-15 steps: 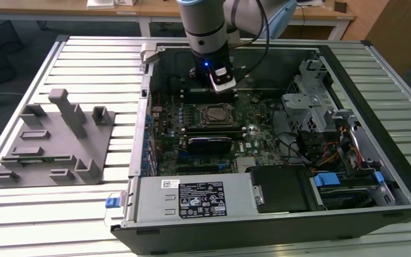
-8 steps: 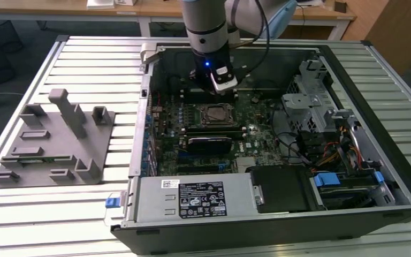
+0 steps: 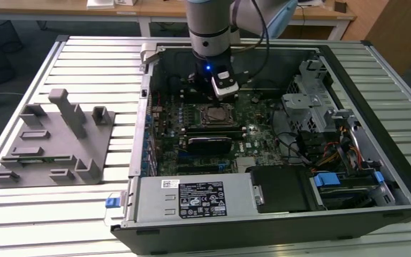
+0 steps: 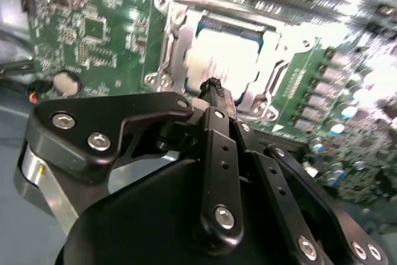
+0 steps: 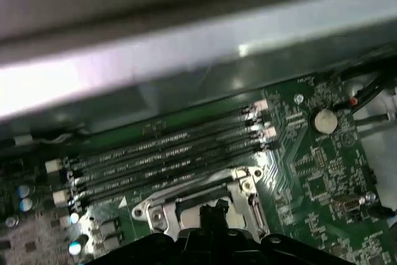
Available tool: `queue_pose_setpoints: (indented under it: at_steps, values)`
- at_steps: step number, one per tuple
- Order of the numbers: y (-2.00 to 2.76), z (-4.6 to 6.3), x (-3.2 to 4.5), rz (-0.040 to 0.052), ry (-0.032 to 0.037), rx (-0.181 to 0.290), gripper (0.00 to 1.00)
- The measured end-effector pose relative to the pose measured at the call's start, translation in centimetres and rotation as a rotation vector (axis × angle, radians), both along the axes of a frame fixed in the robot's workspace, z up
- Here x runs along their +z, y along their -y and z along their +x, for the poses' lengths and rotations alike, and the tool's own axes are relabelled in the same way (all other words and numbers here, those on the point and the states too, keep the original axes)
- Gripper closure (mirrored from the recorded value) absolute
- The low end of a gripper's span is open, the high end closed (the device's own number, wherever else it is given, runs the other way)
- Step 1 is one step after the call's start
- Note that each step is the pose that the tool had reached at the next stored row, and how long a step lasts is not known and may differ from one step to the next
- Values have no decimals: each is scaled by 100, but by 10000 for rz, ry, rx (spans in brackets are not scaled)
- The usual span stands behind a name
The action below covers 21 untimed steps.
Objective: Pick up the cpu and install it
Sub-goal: 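Install the first cpu locking lever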
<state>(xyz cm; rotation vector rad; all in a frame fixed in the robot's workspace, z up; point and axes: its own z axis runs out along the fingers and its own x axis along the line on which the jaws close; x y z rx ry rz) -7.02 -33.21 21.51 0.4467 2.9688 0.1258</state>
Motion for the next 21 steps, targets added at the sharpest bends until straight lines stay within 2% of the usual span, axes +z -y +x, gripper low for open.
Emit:
queue_pose_setpoints:
  at_steps: [3,5,8,9,14,19,21]
  values:
    - [65,6,0,-58,-196,0,89]
    - [77,9,-2,-118,-326,0,89]
    - [84,13,-3,-248,-597,-1,89]
    - [85,13,-3,-291,-658,-2,89]
    - [85,13,-4,-293,-662,-2,89]
    - [84,51,-4,-497,-661,10,89]
    - [84,64,-5,-537,-659,67,89]
